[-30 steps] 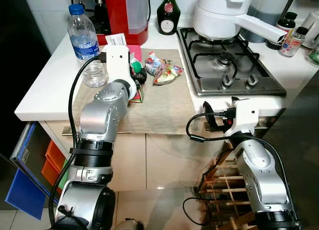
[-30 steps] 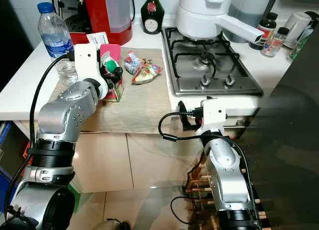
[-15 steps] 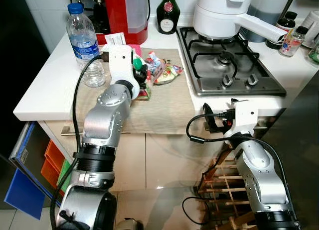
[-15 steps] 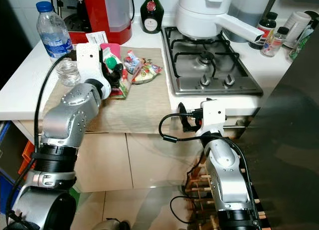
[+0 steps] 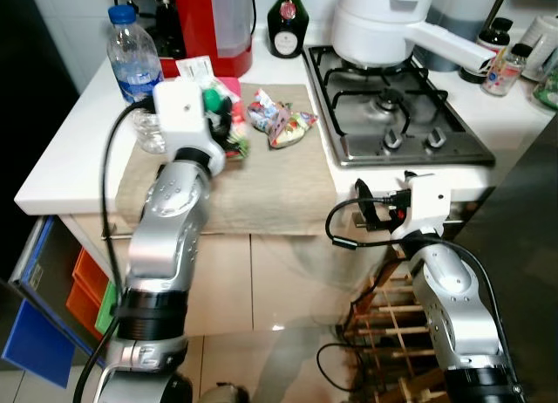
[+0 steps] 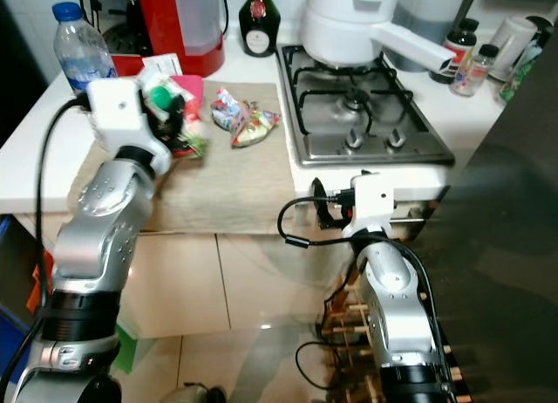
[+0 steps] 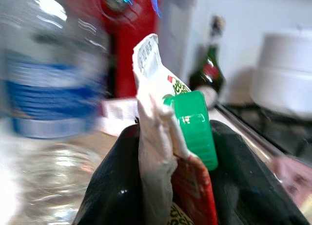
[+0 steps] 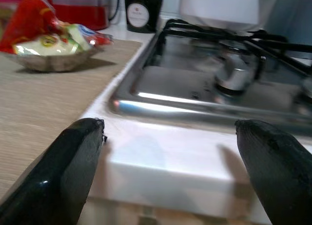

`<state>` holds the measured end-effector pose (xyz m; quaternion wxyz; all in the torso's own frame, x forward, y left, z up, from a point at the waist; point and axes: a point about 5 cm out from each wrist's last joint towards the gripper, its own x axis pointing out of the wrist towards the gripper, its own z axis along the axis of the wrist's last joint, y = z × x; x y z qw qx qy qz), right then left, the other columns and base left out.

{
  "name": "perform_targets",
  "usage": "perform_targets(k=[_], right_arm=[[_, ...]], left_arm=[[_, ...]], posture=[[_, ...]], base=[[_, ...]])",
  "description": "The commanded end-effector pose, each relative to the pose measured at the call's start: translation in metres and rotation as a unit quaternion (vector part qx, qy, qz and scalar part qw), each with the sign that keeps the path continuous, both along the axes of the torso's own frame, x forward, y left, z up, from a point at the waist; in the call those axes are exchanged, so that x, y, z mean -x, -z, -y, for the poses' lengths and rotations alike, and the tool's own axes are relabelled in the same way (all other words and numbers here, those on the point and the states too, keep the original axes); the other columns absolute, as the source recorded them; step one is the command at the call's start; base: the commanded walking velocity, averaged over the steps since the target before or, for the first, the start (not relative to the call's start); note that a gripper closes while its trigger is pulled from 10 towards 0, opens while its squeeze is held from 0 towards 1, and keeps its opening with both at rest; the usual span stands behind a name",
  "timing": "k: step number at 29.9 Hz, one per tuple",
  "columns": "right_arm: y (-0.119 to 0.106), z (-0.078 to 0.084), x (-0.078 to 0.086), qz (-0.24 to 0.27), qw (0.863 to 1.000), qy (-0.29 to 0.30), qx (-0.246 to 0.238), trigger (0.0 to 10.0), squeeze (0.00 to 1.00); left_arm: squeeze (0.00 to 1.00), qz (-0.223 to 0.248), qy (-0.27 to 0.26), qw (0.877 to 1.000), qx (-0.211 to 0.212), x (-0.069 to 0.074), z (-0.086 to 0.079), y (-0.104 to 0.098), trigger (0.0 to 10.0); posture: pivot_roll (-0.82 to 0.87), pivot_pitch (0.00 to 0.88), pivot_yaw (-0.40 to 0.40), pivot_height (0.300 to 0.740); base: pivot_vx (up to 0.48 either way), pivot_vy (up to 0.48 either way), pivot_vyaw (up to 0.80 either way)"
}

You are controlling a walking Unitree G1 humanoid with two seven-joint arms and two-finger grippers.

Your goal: Restocking fridge

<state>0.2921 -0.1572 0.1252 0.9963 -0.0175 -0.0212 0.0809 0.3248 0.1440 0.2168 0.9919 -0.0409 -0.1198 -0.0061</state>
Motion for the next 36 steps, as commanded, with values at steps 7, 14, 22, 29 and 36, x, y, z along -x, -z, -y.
perform_targets(k=[7, 14, 22, 29, 36], right_arm=[[-0.016, -0.002, -0.010, 0.038, 0.999, 0.002, -0.017, 10.0, 0.00], [-0.011, -0.004, -0.009, 0.034, 0.999, 0.005, -0.037, 10.0, 0.00], [-0.009, -0.003, -0.009, 0.033, 0.998, 0.015, -0.044, 10.0, 0.00], [-0.007, -0.005, -0.009, 0.031, 0.998, 0.016, -0.045, 10.0, 0.00], [-0.005, -0.004, -0.009, 0.030, 0.998, 0.018, -0.042, 10.0, 0.00]], left_arm=[[0.00, 0.030, 0.002, 0.999, -0.015, 0.005, 0.007, 0.003, 10.0], [0.00, 0.029, 0.001, 0.999, -0.029, 0.004, 0.011, 0.005, 10.0], [0.00, 0.022, 0.003, 0.999, -0.041, 0.002, 0.012, 0.007, 10.0], [0.00, 0.018, 0.008, 0.999, -0.044, 0.000, 0.014, 0.008, 10.0], [0.00, 0.014, 0.011, 0.999, -0.048, -0.001, 0.015, 0.011, 10.0]], posture=[[0.01, 0.000, -0.022, 0.740], [0.01, 0.000, -0.013, 0.740], [0.01, 0.000, 0.001, 0.740], [0.00, 0.000, 0.023, 0.740], [0.00, 0.000, 0.031, 0.740]], base=[[0.000, 0.000, 0.00], [-0.301, 0.000, 0.00], [-0.316, 0.000, 0.00], [-0.317, 0.000, 0.00], [-0.319, 0.000, 0.00]])
